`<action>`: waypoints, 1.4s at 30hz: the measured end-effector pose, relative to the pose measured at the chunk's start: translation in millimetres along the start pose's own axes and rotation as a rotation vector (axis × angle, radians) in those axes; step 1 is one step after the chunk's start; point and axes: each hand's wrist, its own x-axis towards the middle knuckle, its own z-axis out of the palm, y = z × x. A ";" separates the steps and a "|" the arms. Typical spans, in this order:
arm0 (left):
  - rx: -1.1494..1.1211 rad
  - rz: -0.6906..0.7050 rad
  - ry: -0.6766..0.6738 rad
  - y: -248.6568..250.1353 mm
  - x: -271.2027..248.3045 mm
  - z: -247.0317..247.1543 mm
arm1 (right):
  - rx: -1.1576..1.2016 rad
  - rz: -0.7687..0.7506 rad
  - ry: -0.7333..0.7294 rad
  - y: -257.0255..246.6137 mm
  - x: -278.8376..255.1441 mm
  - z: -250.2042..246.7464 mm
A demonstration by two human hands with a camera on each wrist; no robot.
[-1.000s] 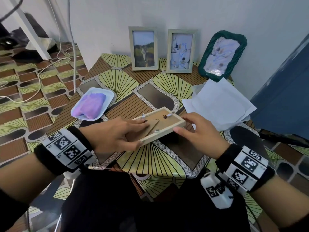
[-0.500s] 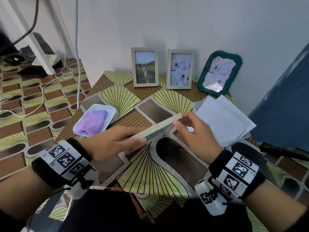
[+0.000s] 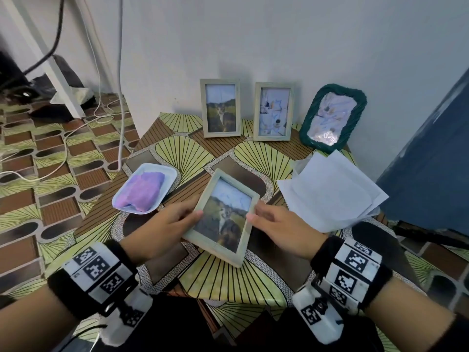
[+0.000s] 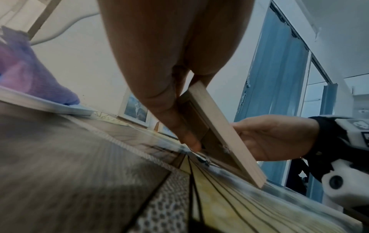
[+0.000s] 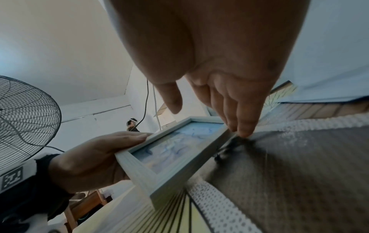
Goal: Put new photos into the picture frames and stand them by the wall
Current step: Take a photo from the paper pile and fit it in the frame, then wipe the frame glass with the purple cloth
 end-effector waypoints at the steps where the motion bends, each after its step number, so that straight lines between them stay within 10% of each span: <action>1: 0.028 -0.023 -0.007 -3.3 -2.2 0.2 | -0.014 -0.003 -0.032 -1.0 -1.1 1.2; 14: 0.767 0.106 0.034 -26.5 -6.1 2.1 | -0.652 -0.064 -0.292 2.0 -0.1 -7.6; 19: 1.149 0.130 -0.196 -29.4 -2.1 7.2 | -0.778 -0.045 -0.353 8.8 -3.8 -10.1; 23: 1.036 -0.058 -0.349 -32.6 -0.1 -0.1 | -0.801 -0.041 -0.354 9.1 -0.3 -9.1; 36: 1.051 -0.045 -0.324 -29.8 -3.4 3.1 | -0.804 -0.035 -0.341 6.9 -0.8 -7.4; 42: 0.913 0.046 -0.090 -21.2 -13.1 -6.4 | -0.881 -0.034 -0.336 5.9 -2.2 -5.8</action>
